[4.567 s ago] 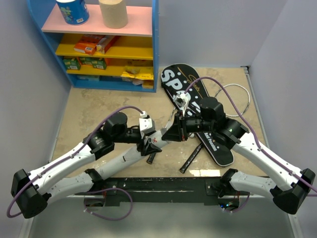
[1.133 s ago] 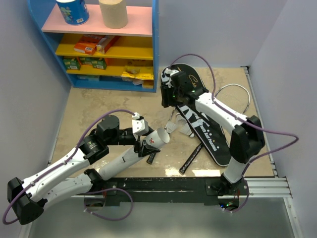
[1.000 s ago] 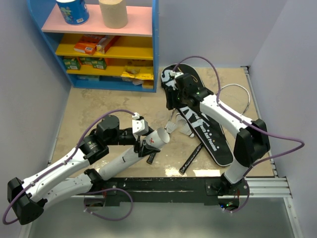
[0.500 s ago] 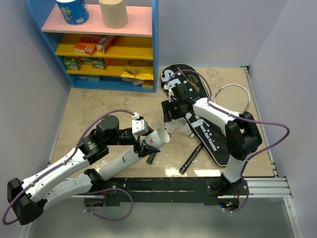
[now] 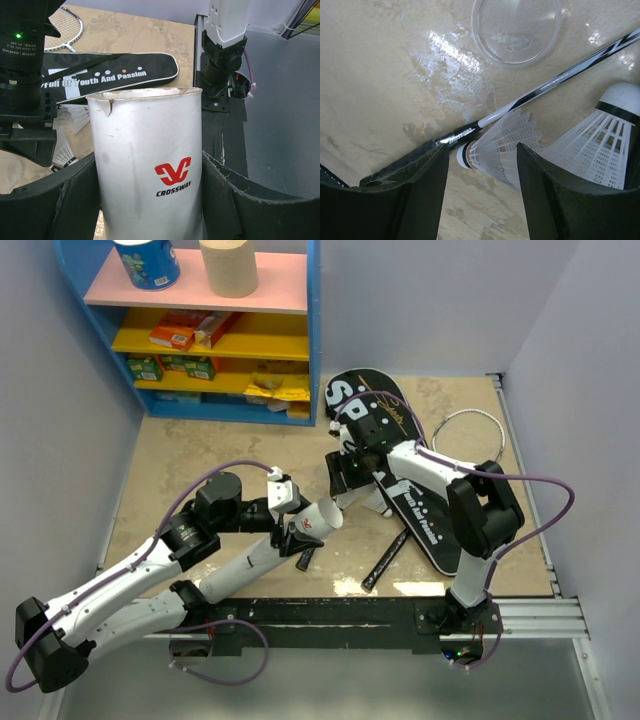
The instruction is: Pack up the badminton gear
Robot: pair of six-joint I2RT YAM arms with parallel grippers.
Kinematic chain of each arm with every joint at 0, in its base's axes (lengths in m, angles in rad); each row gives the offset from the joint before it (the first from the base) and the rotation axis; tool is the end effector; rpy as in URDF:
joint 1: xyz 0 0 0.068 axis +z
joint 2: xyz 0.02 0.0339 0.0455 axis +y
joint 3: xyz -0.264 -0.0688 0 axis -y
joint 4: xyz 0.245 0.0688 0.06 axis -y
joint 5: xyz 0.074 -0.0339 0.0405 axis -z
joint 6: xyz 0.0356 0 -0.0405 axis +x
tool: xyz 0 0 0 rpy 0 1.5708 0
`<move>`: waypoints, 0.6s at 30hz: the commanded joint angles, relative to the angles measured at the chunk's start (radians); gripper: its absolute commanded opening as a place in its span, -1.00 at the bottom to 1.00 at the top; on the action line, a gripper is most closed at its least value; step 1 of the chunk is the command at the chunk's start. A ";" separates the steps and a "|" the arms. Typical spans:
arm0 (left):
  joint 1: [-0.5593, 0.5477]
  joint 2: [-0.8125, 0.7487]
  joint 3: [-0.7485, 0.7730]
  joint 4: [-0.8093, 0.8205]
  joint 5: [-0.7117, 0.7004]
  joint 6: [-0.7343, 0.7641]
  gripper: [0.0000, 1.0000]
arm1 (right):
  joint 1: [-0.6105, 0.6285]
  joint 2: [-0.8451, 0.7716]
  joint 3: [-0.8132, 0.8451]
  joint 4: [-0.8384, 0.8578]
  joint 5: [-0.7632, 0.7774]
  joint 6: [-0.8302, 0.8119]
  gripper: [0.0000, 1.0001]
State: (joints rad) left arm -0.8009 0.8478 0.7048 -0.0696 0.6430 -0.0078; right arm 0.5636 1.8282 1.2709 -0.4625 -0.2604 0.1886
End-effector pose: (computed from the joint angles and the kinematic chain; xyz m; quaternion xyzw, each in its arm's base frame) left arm 0.1215 -0.1560 0.3143 0.4682 0.6043 -0.4605 0.4511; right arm 0.3194 0.2127 0.1978 -0.2126 0.9308 0.2153 0.2050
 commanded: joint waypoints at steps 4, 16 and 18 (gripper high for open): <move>-0.003 0.002 0.002 0.024 0.015 -0.018 -0.83 | -0.004 -0.014 -0.018 0.009 -0.115 -0.029 -0.11; -0.003 0.005 0.002 0.024 0.017 -0.021 -0.83 | -0.007 -0.148 -0.012 -0.036 -0.103 0.029 -1.00; -0.001 0.005 0.002 0.024 0.018 -0.023 -0.83 | -0.007 -0.197 0.007 -0.053 -0.083 0.041 -1.00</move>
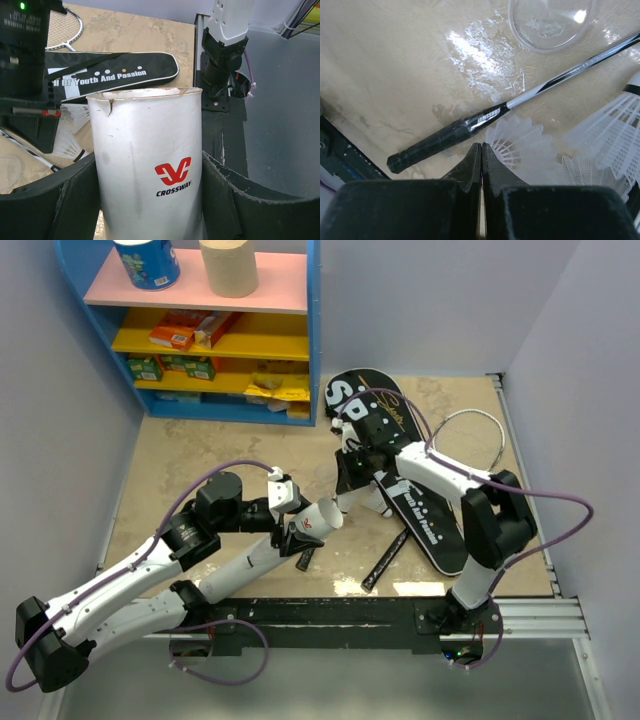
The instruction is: Pack up the badminton gear
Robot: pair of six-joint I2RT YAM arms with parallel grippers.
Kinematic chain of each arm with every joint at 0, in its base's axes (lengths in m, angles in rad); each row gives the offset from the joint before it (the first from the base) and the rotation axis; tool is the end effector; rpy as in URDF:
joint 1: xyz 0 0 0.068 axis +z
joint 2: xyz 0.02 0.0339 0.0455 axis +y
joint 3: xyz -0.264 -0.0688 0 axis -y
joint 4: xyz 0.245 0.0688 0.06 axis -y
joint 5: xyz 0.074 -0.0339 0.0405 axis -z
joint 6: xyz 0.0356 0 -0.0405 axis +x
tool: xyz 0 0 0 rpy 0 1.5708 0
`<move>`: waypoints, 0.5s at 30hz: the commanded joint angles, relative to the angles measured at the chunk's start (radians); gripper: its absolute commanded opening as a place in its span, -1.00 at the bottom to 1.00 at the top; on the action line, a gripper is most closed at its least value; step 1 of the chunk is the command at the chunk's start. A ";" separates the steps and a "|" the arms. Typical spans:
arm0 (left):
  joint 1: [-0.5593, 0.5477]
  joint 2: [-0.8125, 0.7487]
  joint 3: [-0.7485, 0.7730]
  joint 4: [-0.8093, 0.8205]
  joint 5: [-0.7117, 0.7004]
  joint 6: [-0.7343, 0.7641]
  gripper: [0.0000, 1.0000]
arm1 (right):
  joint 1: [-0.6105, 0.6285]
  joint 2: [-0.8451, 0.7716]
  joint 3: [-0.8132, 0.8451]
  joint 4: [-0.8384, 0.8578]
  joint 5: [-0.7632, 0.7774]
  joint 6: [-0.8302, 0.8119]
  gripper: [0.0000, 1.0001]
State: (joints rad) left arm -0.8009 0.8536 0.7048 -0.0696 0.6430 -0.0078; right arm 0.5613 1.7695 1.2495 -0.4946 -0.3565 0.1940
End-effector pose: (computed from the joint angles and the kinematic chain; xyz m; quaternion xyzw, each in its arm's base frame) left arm 0.1223 -0.1568 0.3133 0.4682 0.6062 -0.4602 0.4489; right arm 0.3077 0.2081 0.2115 -0.2207 0.9215 0.2581 0.1883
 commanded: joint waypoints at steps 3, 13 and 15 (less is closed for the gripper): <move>-0.003 0.001 0.002 0.027 0.012 -0.021 -0.83 | -0.006 -0.231 0.070 -0.065 0.079 0.064 -1.00; -0.001 0.028 -0.002 0.031 -0.080 -0.040 -0.87 | -0.006 -0.530 0.142 -0.084 0.174 0.102 -1.00; 0.002 0.042 0.001 0.039 -0.109 -0.050 -0.88 | -0.005 -0.558 0.168 -0.108 0.159 0.085 -1.00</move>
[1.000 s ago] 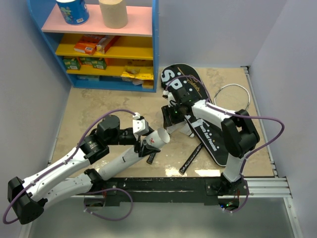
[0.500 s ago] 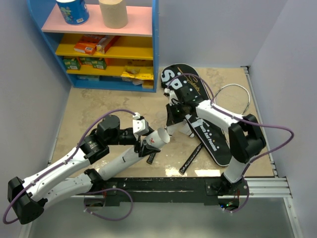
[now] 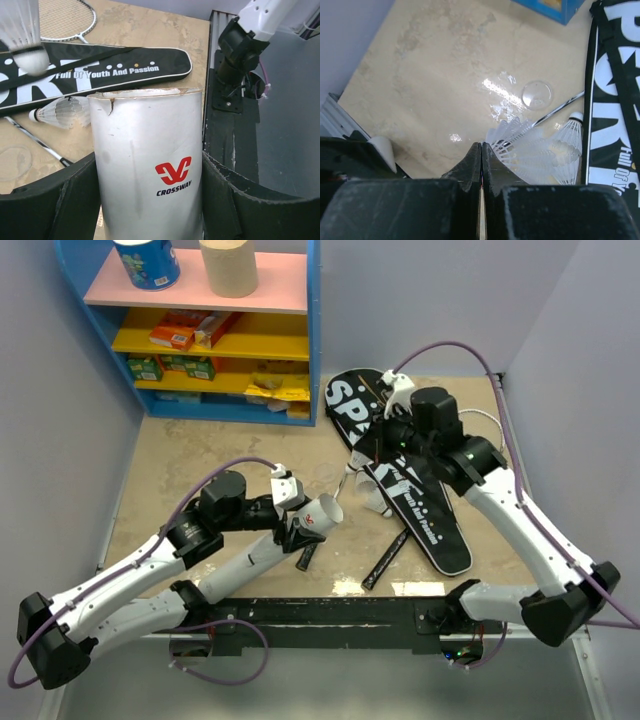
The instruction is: Pack up the badminton gear
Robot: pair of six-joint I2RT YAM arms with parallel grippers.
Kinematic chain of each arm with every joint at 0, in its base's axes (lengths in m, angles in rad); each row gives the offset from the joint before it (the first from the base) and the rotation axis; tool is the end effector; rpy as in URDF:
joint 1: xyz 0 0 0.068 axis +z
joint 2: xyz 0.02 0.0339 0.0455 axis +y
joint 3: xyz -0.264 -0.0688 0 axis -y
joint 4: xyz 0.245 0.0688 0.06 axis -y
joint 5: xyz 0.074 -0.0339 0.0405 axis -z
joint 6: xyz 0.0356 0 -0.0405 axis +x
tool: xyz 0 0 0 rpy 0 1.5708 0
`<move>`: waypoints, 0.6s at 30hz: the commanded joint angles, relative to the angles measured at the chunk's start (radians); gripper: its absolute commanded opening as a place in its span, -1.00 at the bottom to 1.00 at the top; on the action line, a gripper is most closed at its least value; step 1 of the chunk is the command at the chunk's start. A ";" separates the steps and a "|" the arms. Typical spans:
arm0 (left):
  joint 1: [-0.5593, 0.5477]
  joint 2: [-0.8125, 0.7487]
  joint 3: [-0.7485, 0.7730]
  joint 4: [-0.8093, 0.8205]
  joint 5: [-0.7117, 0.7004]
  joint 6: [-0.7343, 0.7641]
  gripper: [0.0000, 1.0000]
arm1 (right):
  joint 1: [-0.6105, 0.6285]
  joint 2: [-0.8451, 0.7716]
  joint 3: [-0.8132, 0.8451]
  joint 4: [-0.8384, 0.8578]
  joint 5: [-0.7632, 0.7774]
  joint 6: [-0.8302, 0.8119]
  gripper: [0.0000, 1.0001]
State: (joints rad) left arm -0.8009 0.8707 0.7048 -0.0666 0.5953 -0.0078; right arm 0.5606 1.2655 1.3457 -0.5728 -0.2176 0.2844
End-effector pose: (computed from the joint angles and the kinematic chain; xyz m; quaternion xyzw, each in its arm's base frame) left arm 0.1264 -0.1590 0.3103 0.4574 0.6214 -0.4448 0.4547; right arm 0.2296 0.1532 0.3933 -0.1727 0.8373 0.2942 0.4272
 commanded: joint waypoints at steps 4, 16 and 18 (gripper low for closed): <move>0.012 0.048 0.007 0.040 -0.109 -0.058 -0.90 | -0.004 -0.090 0.102 -0.062 -0.044 -0.008 -1.00; 0.088 0.019 -0.024 0.131 -0.100 -0.106 -0.92 | 0.056 -0.163 0.006 0.031 -0.252 0.096 -1.00; 0.089 0.021 -0.024 0.136 -0.091 -0.107 -0.92 | 0.082 -0.155 -0.002 0.057 -0.232 0.107 -1.00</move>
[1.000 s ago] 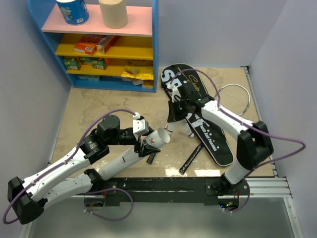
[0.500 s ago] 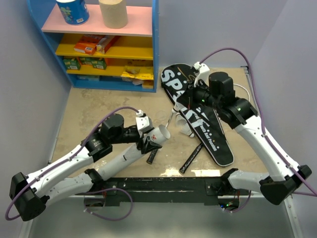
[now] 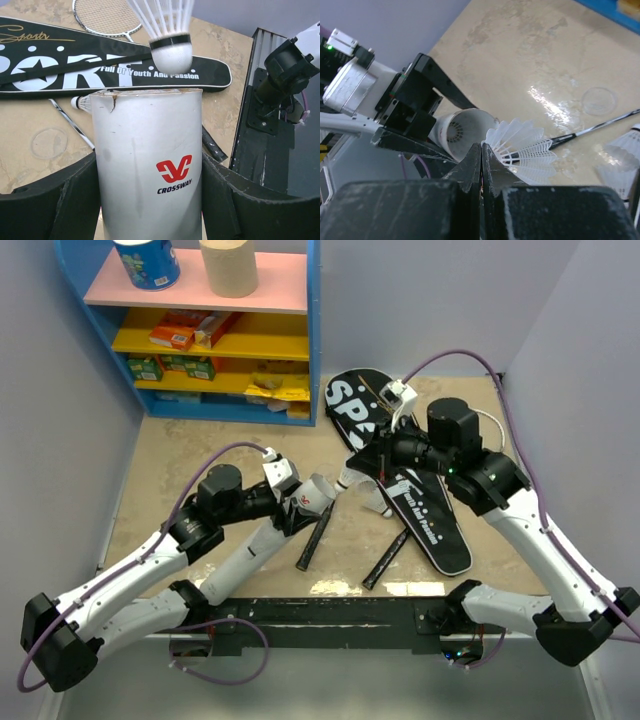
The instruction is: Pack up the badminton gear
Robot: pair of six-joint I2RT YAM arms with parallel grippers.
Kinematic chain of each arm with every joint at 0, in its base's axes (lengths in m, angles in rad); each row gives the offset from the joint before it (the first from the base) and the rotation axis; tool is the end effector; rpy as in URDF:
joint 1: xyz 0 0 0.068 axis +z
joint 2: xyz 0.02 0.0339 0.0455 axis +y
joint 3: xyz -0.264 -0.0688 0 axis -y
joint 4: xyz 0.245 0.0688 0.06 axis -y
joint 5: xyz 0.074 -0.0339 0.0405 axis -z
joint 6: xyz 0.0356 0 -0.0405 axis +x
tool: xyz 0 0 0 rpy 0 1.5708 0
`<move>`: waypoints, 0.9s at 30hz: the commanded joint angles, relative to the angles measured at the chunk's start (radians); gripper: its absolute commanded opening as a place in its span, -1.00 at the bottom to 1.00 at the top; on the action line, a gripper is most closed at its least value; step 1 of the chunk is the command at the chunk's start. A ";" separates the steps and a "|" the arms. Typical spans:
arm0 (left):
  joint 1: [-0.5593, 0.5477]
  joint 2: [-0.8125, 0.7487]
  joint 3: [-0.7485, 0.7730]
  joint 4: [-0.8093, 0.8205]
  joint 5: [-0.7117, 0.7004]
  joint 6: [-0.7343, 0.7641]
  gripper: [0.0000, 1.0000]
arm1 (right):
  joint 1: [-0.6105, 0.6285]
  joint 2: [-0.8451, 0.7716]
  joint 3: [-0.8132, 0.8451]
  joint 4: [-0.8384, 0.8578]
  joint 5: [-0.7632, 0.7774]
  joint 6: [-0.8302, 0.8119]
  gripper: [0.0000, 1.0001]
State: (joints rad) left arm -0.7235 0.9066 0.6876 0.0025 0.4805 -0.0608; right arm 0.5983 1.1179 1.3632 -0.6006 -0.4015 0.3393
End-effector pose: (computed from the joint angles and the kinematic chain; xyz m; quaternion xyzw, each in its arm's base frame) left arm 0.1484 -0.1530 0.3040 0.3872 0.6673 -0.4040 0.4915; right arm 0.1803 0.1397 0.4314 -0.2168 0.7830 0.3989 0.4252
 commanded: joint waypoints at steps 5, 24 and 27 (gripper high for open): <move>0.013 -0.020 -0.008 0.067 0.043 -0.053 -0.92 | 0.107 0.023 -0.021 0.142 -0.017 0.087 -1.00; 0.013 -0.115 -0.039 0.114 0.055 -0.057 -0.94 | 0.166 0.026 -0.179 0.240 -0.137 0.132 -1.00; 0.015 -0.115 -0.037 0.114 0.069 -0.056 -0.94 | 0.181 0.039 -0.193 0.239 -0.181 0.119 -1.00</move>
State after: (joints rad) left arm -0.7136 0.8097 0.6491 0.0452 0.5201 -0.0872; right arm 0.7593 1.1603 1.1893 -0.3912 -0.4927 0.4633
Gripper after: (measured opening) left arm 0.713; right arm 0.008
